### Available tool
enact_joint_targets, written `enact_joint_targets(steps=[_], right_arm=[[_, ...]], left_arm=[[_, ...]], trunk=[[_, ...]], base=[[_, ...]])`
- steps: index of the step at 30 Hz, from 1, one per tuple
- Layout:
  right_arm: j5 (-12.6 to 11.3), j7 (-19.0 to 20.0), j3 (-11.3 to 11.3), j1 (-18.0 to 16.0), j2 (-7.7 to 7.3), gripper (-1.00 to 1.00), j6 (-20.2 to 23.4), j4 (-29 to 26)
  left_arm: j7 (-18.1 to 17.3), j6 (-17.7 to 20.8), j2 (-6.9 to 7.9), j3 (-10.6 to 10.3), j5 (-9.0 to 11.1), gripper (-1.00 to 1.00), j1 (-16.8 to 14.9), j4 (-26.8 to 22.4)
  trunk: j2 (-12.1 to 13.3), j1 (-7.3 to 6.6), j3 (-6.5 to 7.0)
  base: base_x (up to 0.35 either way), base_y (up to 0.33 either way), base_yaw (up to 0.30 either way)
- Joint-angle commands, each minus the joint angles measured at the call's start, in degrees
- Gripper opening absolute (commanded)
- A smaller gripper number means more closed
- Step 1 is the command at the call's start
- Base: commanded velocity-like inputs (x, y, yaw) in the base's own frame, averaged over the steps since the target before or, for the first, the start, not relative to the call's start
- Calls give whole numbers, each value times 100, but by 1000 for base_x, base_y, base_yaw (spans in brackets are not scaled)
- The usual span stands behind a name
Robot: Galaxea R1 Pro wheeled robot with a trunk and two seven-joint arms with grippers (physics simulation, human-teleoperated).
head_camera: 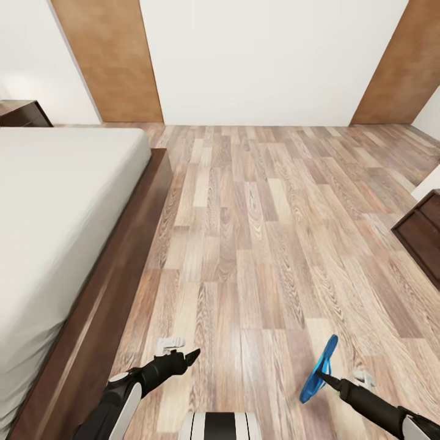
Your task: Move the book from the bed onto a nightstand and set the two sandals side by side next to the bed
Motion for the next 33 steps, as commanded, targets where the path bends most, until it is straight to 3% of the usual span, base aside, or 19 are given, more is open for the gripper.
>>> enact_joint_targets(steps=[1,5,11,14,17,33], right_arm=[[-67,15,32,-3,-21,-100,-13,109],[-73,26,0,-1,-71,-100,-400,880],[-78,45,5,0,-89,-100,-611,1378],[-71,65,10,0,-90,-100,-653,1401],[-67,426,17,0,-91,-100,-682,1423],[-71,558,28,0,-82,-100,-934,1466]], left_arm=[[-10,49,1,4,52,100,0,28],[-39,42,14,7,38,100,7,181],[-45,0,45,23,32,100,13,402],[-37,-136,45,30,29,100,13,554],[-29,-419,45,35,32,100,12,691],[-5,-523,43,33,36,100,10,791]], trunk=[[0,-3,19],[5,-14,108],[13,-29,241],[17,-37,307],[21,-45,374],[43,-86,728]], base=[[0,0,0],[0,0,0],[0,0,0],[0,0,0],[0,0,0],[0,0,0]])
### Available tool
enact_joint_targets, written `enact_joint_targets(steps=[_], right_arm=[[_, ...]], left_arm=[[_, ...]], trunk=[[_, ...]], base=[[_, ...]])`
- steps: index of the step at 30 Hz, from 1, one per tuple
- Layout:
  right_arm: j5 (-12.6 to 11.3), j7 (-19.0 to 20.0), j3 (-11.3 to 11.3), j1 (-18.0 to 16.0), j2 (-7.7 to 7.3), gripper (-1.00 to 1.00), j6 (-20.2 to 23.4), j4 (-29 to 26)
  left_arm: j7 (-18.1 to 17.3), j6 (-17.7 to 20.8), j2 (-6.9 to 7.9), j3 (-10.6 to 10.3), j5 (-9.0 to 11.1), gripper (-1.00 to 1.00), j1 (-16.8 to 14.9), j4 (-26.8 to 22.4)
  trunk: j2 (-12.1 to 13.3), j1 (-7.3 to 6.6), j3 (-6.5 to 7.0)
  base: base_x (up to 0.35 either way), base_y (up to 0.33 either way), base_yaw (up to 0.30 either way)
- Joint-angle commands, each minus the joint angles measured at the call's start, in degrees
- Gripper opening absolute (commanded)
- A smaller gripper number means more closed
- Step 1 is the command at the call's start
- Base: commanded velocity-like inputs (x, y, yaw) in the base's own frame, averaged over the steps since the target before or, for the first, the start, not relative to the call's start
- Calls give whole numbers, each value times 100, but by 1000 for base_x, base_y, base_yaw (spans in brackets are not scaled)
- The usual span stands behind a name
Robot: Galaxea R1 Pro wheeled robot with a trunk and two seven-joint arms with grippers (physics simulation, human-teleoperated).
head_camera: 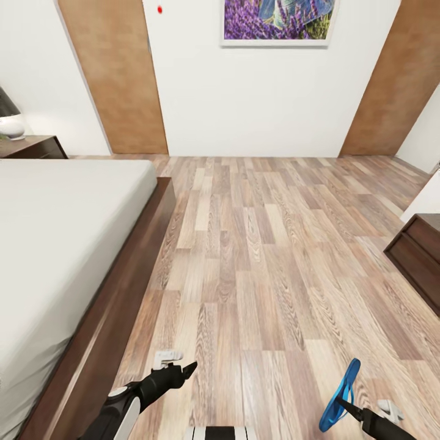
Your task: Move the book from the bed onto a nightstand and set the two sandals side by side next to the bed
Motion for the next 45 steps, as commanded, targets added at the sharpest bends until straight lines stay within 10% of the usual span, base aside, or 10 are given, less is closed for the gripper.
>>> enact_joint_targets(steps=[1,39,45], right_arm=[[-54,15,54,-2,-3,-100,13,4],[-50,-37,61,-2,16,-100,1,43],[55,-1242,107,-2,72,-100,1,36]], left_arm=[[-2,54,0,3,59,100,0,-4],[7,15,1,18,44,100,-5,164],[386,-172,-2,10,40,100,-3,291]], trunk=[[0,-3,18],[51,-101,860],[59,-117,993]], base=[[0,0,0],[0,0,0],[0,0,0]])
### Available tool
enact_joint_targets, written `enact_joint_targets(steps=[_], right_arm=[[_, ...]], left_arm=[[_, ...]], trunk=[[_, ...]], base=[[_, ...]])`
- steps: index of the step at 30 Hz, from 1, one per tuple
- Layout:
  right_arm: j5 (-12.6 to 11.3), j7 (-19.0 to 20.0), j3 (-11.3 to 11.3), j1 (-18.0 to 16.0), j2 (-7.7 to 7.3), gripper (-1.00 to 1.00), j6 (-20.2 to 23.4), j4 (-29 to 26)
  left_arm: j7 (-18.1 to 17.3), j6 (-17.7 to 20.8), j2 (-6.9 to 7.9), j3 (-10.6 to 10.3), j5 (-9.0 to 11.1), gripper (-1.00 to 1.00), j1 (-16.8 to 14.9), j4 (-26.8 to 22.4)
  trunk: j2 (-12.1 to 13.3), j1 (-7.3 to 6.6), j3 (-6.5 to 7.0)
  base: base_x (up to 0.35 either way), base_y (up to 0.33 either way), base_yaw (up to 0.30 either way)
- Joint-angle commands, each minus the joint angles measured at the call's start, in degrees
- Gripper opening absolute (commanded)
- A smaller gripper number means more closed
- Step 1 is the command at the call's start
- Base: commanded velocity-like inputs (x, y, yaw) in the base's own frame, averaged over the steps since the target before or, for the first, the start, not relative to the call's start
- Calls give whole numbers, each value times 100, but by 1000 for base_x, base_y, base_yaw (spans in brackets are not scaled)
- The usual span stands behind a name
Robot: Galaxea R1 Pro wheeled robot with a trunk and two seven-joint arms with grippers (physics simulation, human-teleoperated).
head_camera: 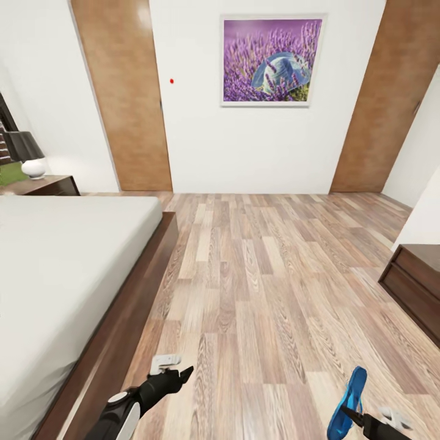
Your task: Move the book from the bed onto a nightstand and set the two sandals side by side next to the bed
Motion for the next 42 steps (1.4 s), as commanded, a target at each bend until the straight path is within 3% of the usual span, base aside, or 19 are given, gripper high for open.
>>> enact_joint_targets(steps=[1,5,8,16,26,42], right_arm=[[32,-284,53,-4,3,-100,13,-3],[567,-867,49,-4,13,-100,13,1],[862,-1026,46,-4,39,-100,13,4],[889,-1038,33,-4,46,-100,13,28],[890,-1040,29,-4,47,-100,13,160],[887,-1039,25,-4,47,-100,13,167]], left_arm=[[160,29,-3,-4,58,100,0,84],[463,-265,-17,-18,55,100,-2,448],[621,-871,-23,-29,53,100,-3,1000],[656,-1324,-39,-31,52,100,-3,1489],[659,-1384,-50,-33,53,100,-3,1584],[659,-1386,-50,-39,53,100,-3,1596]], trunk=[[-1,-4,18],[5,-14,106],[9,-22,173],[20,-42,350],[33,-68,572],[675,-420,859]], base=[[0,0,0],[0,0,0],[0,0,0],[0,0,0],[0,0,0],[0,0,0]])
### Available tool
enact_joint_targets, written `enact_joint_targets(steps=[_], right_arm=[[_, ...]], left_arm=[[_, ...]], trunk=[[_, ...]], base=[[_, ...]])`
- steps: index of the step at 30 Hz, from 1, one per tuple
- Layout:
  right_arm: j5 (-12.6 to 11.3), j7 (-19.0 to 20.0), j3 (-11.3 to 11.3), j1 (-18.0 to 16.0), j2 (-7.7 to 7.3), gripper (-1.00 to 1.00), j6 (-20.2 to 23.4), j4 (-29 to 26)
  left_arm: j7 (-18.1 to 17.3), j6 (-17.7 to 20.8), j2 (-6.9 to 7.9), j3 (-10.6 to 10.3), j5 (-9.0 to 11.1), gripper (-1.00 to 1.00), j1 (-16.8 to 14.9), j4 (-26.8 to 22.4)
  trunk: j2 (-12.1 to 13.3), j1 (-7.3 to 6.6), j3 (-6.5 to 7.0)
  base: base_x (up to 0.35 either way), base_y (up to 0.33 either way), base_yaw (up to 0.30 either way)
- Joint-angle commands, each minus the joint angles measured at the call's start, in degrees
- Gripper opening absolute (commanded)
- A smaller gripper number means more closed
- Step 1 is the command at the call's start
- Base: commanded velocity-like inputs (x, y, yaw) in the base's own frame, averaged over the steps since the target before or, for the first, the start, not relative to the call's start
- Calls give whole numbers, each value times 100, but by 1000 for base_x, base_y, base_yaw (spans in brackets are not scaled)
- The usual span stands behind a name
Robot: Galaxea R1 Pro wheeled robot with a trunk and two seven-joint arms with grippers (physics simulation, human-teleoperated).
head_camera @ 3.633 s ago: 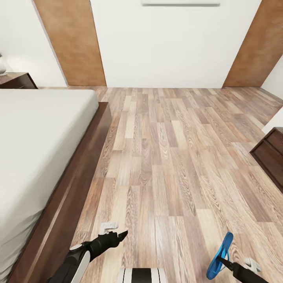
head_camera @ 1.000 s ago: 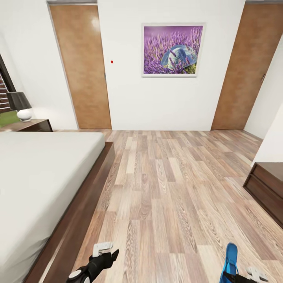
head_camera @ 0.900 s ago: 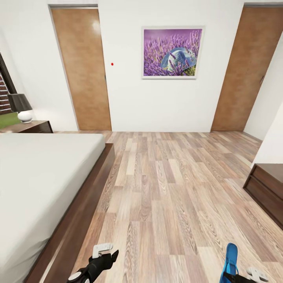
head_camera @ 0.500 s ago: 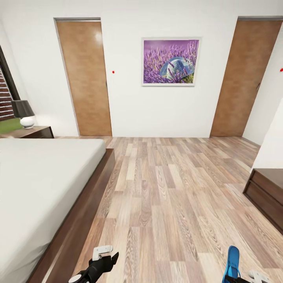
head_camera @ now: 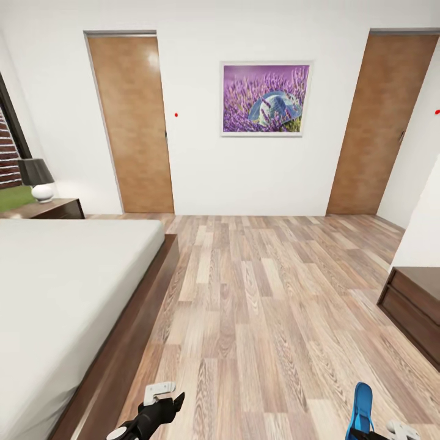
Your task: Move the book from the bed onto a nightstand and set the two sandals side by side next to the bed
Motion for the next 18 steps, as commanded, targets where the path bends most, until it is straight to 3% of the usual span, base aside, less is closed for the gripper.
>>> enact_joint_targets(steps=[1,18], right_arm=[[-60,18,53,-2,-1,-100,13,1],[-58,18,53,-2,-1,-100,13,1]], left_arm=[[-11,21,2,-8,58,100,-1,-4],[-11,21,2,-9,58,100,-1,-4]], trunk=[[39,-24,13],[721,-397,318]], base=[[0,0,0],[0,0,0]])
